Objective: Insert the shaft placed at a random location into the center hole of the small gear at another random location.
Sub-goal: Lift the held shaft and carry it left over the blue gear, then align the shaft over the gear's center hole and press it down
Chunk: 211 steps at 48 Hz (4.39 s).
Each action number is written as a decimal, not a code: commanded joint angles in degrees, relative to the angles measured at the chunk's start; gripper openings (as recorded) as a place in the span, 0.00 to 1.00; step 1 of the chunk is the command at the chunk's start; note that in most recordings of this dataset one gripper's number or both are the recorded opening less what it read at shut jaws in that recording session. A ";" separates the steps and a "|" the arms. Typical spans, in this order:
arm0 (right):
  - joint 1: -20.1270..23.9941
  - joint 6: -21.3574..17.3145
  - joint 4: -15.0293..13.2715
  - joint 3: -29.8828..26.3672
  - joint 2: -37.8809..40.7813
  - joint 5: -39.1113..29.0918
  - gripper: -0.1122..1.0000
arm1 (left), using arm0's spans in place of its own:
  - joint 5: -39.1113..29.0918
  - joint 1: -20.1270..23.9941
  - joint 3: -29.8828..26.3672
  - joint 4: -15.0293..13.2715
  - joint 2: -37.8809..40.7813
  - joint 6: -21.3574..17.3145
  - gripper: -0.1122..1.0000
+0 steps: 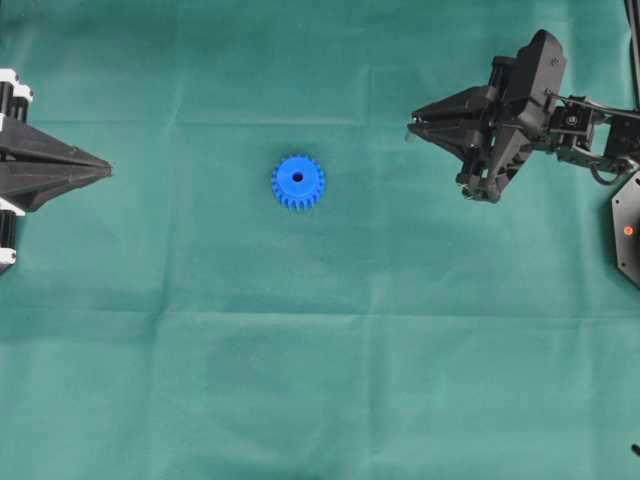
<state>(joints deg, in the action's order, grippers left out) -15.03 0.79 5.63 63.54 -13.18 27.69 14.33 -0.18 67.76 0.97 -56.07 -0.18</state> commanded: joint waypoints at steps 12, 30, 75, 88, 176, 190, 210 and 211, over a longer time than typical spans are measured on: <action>3.08 -0.53 0.00 -6.77 4.48 -0.26 0.22 | 0.26 0.00 -1.49 0.18 0.53 0.26 0.10; 8.00 -0.53 0.00 -17.23 12.83 -1.32 0.22 | 0.26 0.00 -1.49 0.18 0.62 0.44 0.10; 10.02 -0.09 -0.09 -24.35 19.78 -1.23 0.22 | 0.26 0.00 -1.49 0.18 0.70 0.35 0.10; 9.76 0.00 -0.09 -24.61 22.50 -0.70 0.22 | 0.44 0.00 -1.49 0.18 0.70 0.35 0.10; 8.79 1.32 0.09 -25.49 24.43 1.05 0.22 | 0.26 -0.09 -1.32 0.18 0.79 -0.09 0.10; 8.79 0.88 0.18 -25.40 25.93 2.11 0.22 | 0.26 0.00 -1.32 0.18 0.70 -0.09 0.10; 8.79 0.88 0.70 -25.40 27.60 2.11 0.22 | 0.26 -0.09 -1.23 0.18 0.79 -0.09 0.10; 8.79 0.88 0.70 -25.40 27.69 2.11 0.22 | 0.26 -0.09 -1.23 0.18 0.70 -0.09 0.10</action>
<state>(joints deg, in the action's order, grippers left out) -6.24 1.41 5.98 39.20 15.21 28.83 14.33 -0.18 67.76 0.97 -55.81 -0.09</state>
